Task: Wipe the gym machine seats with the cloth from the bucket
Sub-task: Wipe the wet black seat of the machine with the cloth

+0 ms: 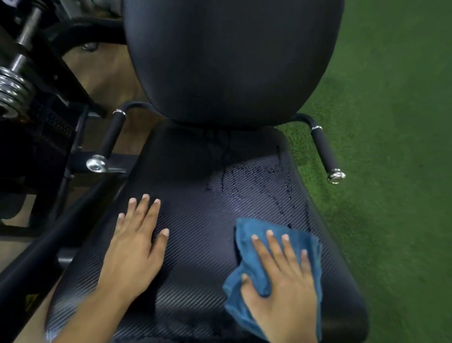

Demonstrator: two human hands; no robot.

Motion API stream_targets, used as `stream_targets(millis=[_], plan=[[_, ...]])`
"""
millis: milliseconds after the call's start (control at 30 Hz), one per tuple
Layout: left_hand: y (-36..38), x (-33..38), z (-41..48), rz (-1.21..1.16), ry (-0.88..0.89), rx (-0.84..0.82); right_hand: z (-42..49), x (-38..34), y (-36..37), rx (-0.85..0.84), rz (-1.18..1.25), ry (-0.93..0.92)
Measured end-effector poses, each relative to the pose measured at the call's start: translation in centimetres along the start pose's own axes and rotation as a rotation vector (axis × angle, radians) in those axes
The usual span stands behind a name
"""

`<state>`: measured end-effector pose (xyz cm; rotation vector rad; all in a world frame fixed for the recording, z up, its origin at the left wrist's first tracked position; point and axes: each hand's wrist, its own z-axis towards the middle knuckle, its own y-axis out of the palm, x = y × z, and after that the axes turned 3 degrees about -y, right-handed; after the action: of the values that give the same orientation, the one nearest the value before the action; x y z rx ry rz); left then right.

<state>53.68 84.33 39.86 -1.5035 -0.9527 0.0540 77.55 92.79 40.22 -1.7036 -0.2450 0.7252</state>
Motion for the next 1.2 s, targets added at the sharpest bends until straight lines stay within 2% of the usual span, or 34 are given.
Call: stream_targets(millis=[167, 267, 367, 500, 633, 800, 900, 1067, 1200], plan=[[0.9, 1.6, -1.3, 0.022, 0.006, 0.013, 2.0, -0.3, 0.1, -0.066, -0.071, 0.022], [1.3, 2.5, -1.7, 0.016, -0.014, 0.029, 2.3, -2.8, 0.9, -0.084, -0.018, -0.056], [1.5, 2.6, -1.8, 0.035, -0.025, 0.037, 1.1, -1.7, 0.4, -0.055, 0.026, -0.115], [1.4, 2.3, -1.9, 0.047, -0.063, 0.060, -0.1, 2.1, -0.7, -0.021, -0.026, -0.039], [1.8, 1.9, -1.3, 0.054, -0.097, 0.065, 2.6, 0.8, -0.1, -0.123, -0.112, -0.002], [2.1, 1.8, 0.2, 0.055, -0.128, 0.093, 2.4, -2.6, 0.7, -0.142, 0.021, -0.159], [1.8, 1.8, 1.2, 0.065, -0.118, 0.100, 1.6, -2.1, 0.8, -0.130, 0.069, -0.230], [0.9, 0.4, 3.1, 0.095, -0.122, 0.129, 6.8, -0.9, 1.5, -0.130, 0.066, -0.063], [0.9, 0.0, 4.9, 0.092, -0.127, 0.123, 9.6, -2.8, 2.4, -0.165, 0.042, -0.091]])
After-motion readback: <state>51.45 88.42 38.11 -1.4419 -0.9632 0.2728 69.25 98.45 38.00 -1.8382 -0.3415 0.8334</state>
